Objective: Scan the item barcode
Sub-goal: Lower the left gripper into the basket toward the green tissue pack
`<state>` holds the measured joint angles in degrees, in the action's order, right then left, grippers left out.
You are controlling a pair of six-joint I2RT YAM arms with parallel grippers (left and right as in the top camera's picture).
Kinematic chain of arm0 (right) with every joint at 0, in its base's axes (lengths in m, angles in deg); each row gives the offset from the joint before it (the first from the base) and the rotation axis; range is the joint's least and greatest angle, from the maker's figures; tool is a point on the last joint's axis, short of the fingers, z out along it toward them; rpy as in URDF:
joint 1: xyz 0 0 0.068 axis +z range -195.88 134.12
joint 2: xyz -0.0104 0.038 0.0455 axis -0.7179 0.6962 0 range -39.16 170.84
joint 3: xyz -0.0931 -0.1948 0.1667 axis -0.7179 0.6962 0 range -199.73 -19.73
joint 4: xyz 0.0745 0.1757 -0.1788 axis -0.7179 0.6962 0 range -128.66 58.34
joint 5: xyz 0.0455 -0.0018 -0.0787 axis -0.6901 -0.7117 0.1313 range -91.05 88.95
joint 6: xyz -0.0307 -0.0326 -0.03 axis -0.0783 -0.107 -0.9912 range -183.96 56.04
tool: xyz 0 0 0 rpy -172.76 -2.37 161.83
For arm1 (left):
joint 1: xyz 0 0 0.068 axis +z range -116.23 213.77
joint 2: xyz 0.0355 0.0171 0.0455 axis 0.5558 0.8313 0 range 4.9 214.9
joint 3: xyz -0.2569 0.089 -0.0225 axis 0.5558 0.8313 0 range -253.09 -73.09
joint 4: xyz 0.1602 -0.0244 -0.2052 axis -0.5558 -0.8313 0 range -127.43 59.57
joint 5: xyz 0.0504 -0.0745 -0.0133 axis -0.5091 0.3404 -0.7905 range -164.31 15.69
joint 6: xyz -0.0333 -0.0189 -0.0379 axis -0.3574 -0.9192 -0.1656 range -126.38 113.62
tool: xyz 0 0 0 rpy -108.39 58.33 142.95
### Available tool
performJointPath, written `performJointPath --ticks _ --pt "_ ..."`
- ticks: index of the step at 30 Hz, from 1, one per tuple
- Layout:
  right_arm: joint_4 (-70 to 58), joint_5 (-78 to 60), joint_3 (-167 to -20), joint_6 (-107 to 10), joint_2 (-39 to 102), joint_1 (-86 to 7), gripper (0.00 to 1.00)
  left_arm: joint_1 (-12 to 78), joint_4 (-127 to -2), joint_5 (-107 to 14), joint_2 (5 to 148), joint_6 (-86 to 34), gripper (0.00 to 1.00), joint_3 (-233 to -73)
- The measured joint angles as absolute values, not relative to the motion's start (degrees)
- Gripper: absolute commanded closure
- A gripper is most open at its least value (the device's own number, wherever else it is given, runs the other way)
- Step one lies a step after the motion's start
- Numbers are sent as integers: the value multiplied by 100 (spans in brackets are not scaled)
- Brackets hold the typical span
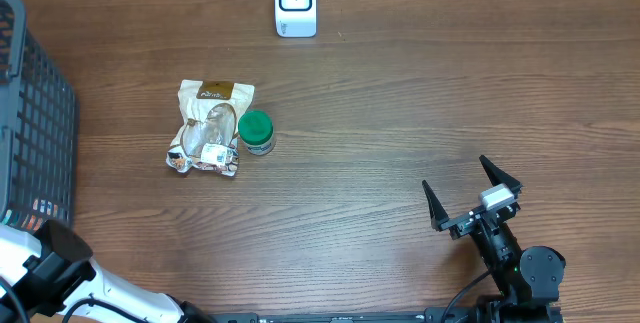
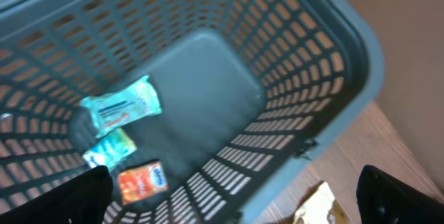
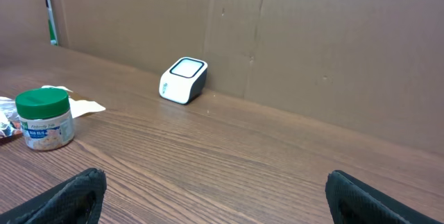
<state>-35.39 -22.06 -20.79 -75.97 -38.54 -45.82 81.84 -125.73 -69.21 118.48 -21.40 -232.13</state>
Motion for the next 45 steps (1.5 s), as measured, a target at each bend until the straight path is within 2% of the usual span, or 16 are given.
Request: performJointPath --ticks 8,14,17,21,35,45 --pt "-3537 -2206 -2079 -7597 -3854 -4585 0 8252 -12626 -7207 11972 -2077 1 -23211" --pt "-3539 -2206 -2079 -7597 -3854 -4585 0 8385 -12694 -7574 12584 -2062 1 -23052" --pt "-3537 -2206 -2079 -7600 -3854 -4585 0 8464 -12692 -7773 12781 -1939 12 -22695" --pt "-3539 -2208 -2079 -7600 -3854 -4585 0 8503 -12611 -8123 12923 -1716 7 -21891" --pt "-3537 -2206 -2079 -7597 -3854 -4585 0 8436 -10703 -9023 12998 -1369 5 -19563" --pt "-3539 -2206 -2079 -7597 -3854 -4585 0 8438 -9232 -9183 13004 -741 13 -18330"
